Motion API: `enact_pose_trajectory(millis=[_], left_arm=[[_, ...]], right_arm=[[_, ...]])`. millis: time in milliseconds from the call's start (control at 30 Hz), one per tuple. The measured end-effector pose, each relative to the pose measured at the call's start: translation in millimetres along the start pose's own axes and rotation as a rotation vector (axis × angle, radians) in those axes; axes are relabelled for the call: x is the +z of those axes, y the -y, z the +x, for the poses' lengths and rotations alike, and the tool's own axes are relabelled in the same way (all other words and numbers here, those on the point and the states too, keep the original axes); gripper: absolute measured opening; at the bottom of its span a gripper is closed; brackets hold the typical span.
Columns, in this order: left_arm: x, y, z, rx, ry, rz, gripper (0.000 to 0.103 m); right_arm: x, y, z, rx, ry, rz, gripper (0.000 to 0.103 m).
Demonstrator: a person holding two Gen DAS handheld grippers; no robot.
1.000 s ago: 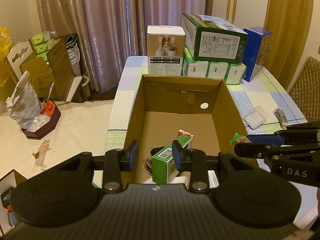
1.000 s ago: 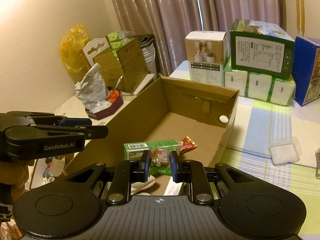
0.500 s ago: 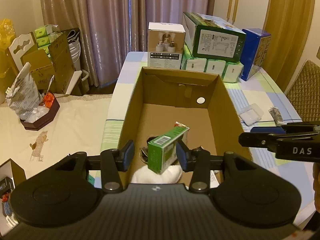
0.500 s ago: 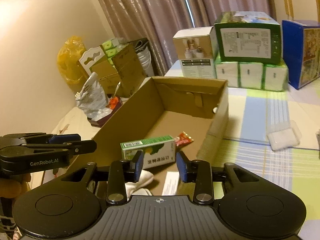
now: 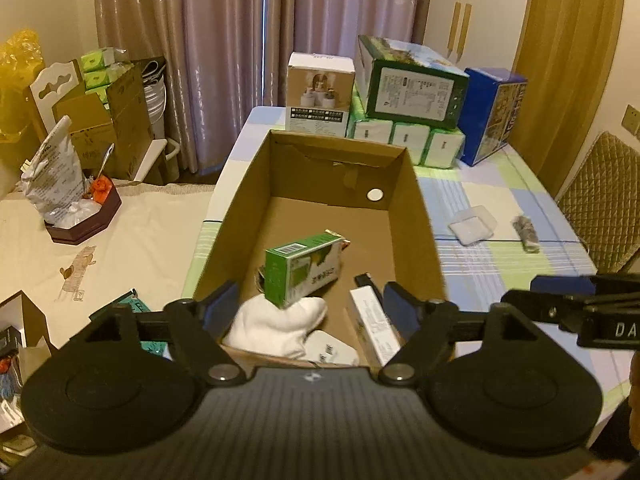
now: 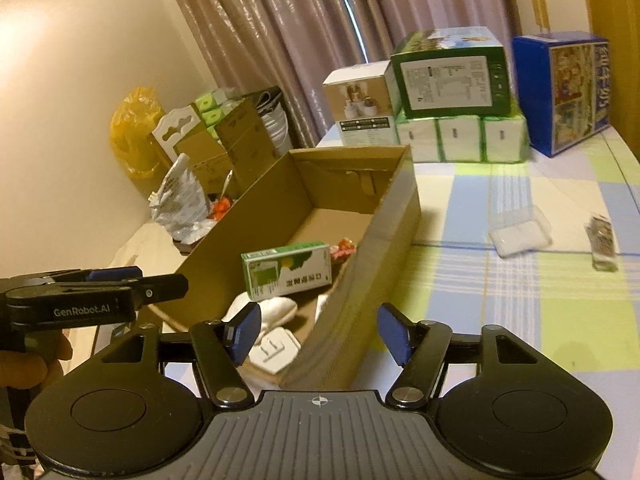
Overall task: Organize objects
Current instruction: 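Lower green box into cardboard box, open left tool while right tool releases candy, then move both open tools back toward the clear container and snack bag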
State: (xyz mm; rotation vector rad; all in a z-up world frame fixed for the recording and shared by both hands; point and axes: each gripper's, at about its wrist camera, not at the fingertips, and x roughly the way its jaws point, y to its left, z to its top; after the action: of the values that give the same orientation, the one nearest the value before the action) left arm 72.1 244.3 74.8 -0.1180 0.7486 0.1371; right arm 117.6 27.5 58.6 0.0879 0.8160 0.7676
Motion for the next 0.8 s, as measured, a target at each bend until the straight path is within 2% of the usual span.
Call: enact_pose_trajectory(millis=[300, 433, 533, 700, 800], left_arm=[[-15, 35, -30, -0.050, 0.024, -0.018, 0.093], [-21, 50, -37, -0.069, 0.034, -0.019, 0.098], [-24, 62, -40, -0.083, 0.037, -0.019, 0.101], [-28, 78, -43, -0.101, 0.042, -0.019, 0.102], [-29, 90, -44, -0.108, 0.043, 0.002, 0.102]], right_arm=[[-20, 18, -52, -0.064, 0.046, 0.026, 0.076], [-30, 30, -74, -0.090, 0.061, 0.056, 0.090], [-36, 38, -88, -0.109, 0.068, 0.067, 0.094], [-45, 55, -110, -0.143, 0.090, 0.106, 0.101], [-49, 65, -121, -0.166, 0.101, 0.124, 0.101]])
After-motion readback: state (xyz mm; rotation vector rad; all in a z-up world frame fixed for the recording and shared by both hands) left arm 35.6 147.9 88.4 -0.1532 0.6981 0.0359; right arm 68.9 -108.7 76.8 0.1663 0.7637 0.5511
